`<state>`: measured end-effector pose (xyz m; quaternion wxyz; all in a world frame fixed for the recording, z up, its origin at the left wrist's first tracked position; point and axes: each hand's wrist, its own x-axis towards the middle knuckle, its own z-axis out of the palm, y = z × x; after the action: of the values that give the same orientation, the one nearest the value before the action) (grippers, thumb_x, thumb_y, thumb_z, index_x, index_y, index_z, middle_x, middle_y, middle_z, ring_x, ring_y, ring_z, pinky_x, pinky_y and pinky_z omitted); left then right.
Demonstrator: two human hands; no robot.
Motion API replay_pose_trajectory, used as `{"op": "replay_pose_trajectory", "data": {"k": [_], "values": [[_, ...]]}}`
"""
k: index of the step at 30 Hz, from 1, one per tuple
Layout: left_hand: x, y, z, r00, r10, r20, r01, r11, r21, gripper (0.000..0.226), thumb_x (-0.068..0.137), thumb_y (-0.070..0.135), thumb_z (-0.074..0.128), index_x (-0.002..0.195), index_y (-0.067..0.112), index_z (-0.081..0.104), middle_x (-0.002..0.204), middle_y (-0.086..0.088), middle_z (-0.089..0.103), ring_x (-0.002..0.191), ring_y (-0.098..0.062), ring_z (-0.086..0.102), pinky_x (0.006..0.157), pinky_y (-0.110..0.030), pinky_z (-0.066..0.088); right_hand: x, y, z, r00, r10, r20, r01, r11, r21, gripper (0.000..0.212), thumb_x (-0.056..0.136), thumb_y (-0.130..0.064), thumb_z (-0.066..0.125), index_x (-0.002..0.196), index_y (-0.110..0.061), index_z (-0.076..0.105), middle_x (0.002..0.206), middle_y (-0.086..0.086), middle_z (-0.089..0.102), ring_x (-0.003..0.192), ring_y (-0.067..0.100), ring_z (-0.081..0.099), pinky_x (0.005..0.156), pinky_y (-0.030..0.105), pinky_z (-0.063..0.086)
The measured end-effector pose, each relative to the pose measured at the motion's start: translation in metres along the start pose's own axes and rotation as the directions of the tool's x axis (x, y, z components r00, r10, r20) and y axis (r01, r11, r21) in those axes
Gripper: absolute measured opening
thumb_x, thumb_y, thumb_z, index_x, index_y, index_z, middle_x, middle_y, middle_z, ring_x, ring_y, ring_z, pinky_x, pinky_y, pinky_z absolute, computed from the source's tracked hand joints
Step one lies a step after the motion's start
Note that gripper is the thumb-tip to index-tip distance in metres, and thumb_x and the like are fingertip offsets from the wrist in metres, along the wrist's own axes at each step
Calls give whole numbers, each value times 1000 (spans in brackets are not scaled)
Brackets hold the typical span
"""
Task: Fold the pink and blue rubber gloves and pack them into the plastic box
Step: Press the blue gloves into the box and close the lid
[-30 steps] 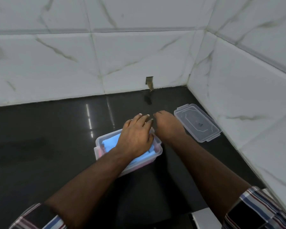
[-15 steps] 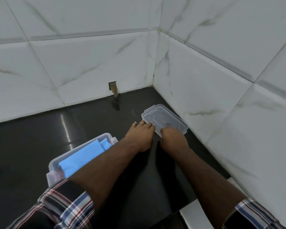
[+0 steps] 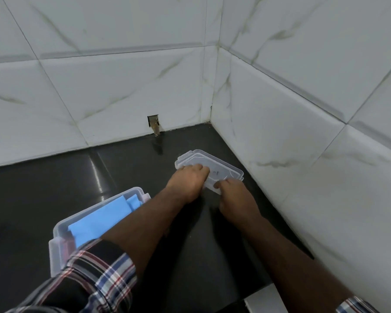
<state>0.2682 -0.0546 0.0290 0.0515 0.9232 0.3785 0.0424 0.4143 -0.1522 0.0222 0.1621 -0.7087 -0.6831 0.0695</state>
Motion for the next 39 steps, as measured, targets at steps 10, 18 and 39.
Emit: {"op": "replay_pose_trajectory", "data": {"k": [10,18,39], "values": [[-50,-54,-103,931,-134,-339,88,985,-149,15,98,14,51,112,14,54,108,-10,60,92,-26,56,79,-42,50,52,-49,-45,946,14,-324,132,896,424,30,93,-15,60,123,-15,63,119,-1,66,108,13,59,91,18,37],[-150,-108,-139,635,-626,-452,379,763,-524,41,99,23,60,139,15,54,139,-6,59,126,-23,55,104,-27,36,76,-127,-47,982,98,-162,84,540,837,19,95,-7,54,104,-18,67,89,1,71,76,15,67,74,35,58],[-282,-117,-68,445,-881,158,655,200,-729,24,95,31,66,93,9,76,84,-11,73,68,-26,75,64,-43,65,18,-169,20,975,164,148,-221,703,676,13,88,-22,64,83,-22,76,80,-8,74,72,9,72,67,35,62]]}}
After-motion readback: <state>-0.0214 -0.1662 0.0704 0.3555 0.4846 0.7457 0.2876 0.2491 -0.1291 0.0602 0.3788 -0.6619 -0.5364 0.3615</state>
